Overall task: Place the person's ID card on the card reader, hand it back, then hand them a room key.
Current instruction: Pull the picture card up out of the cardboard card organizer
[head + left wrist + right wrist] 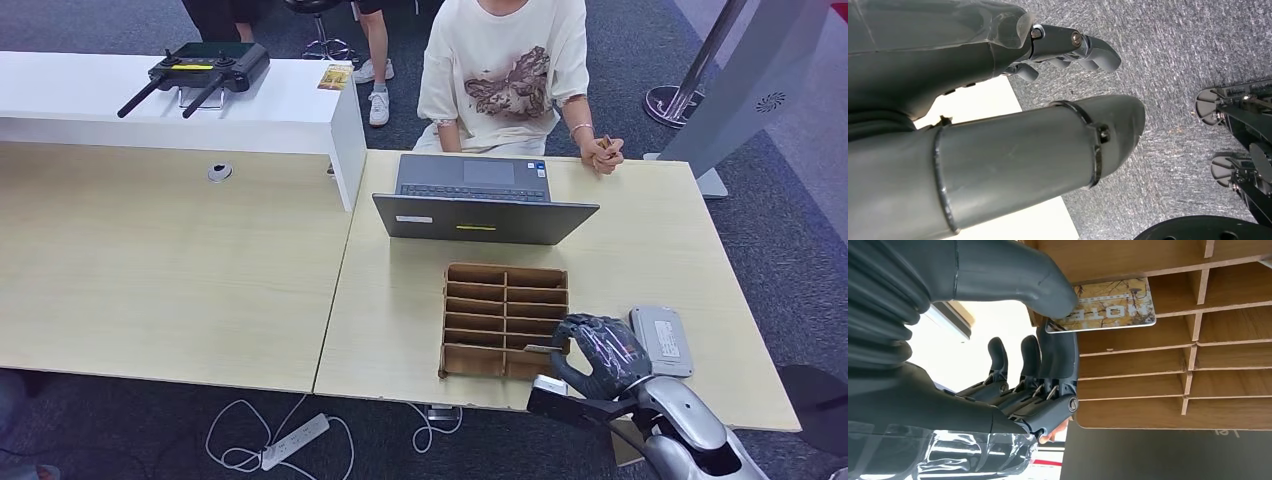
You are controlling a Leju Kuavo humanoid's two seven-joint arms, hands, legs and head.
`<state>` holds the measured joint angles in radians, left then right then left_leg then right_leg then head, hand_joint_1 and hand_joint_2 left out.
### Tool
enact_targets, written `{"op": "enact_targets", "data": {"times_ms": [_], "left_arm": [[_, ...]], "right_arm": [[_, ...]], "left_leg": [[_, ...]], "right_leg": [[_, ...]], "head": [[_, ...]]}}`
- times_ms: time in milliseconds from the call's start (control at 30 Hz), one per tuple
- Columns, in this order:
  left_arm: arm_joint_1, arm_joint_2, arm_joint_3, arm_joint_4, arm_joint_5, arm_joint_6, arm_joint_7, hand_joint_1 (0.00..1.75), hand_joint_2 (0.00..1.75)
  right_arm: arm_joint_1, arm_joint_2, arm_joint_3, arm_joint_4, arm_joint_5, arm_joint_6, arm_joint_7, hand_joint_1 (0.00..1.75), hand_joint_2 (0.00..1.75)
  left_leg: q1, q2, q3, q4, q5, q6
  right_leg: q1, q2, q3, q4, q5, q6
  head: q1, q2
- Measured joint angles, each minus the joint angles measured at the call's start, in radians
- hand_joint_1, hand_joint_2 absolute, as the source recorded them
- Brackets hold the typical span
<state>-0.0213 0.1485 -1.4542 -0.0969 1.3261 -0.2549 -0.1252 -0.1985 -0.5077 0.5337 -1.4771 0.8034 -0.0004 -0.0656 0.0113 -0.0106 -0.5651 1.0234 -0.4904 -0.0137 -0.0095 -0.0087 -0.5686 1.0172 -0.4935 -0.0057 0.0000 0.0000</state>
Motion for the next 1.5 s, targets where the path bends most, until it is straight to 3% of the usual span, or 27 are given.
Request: {"op": "enact_targets", "data": {"times_ms": [467, 1500], "left_arm": [[0.0, 0.001, 0.0, 0.0, 0.002, -0.001, -0.002, 0.0, 0.0], [0.0, 0.001, 0.0, 0.0, 0.002, 0.0, -0.002, 0.0, 0.0]], "right_arm": [[0.0, 0.0, 0.0, 0.0, 0.0, 0.0, 0.0, 1.43, 1.75], [-0.001, 0.0, 0.0, -0.008, 0.0, -0.001, -0.001, 1.52, 1.75]], "left_leg": [[0.0, 0.0, 0.0, 0.0, 0.0, 0.0], [0.0, 0.0, 0.0, 0.0, 0.0, 0.0]], "right_leg": [[0.0, 0.0, 0.0, 0.0, 0.0, 0.0], [0.0, 0.0, 0.0, 0.0, 0.0, 0.0]], "head": [[0.0, 0.0], [0.0, 0.0]]}}
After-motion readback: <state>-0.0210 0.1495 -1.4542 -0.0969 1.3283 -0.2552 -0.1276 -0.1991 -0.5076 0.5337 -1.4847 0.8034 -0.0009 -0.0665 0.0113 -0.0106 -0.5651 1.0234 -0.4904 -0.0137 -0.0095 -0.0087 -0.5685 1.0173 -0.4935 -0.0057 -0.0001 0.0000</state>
